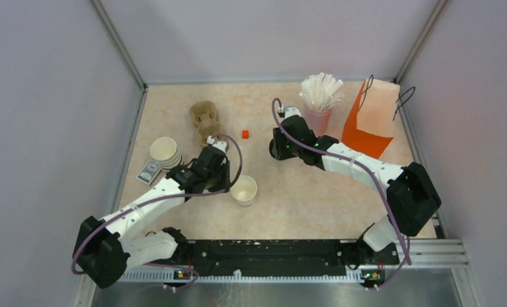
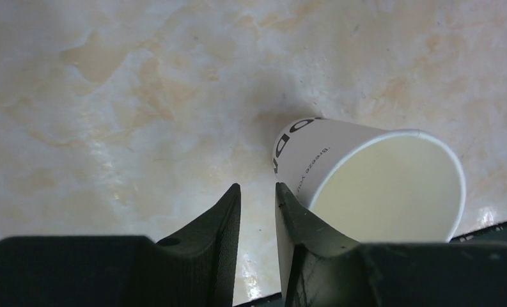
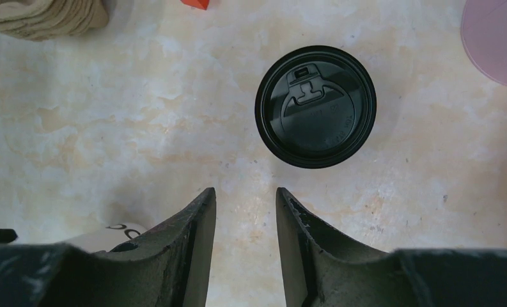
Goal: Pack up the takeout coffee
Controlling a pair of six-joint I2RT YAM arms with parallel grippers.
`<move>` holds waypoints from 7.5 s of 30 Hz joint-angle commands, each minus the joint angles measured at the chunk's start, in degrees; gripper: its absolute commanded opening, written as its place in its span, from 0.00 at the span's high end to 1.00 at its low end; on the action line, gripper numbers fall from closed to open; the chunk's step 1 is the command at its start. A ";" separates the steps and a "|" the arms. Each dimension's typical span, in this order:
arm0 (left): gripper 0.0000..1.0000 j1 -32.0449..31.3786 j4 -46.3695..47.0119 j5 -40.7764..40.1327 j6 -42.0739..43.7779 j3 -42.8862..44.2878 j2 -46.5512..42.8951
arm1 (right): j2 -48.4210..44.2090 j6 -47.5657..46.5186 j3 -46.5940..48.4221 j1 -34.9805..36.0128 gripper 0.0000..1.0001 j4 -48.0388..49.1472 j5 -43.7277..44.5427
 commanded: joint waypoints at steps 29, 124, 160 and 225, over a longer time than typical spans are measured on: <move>0.01 0.16 5.64 -4.76 18.93 0.79 -25.82 | 22.83 -1.40 18.33 0.61 0.81 1.48 8.90; 0.14 0.23 27.75 25.99 -6.17 10.32 -8.12 | -33.50 8.64 -23.13 -2.77 1.00 42.80 -28.52; 0.28 0.33 61.85 33.82 -36.87 -0.66 -4.60 | -38.98 -2.95 -35.38 -2.77 1.00 65.21 -38.34; 0.18 0.34 16.66 17.61 9.41 9.32 -9.56 | -28.94 16.51 -21.22 2.80 0.62 -9.80 -4.60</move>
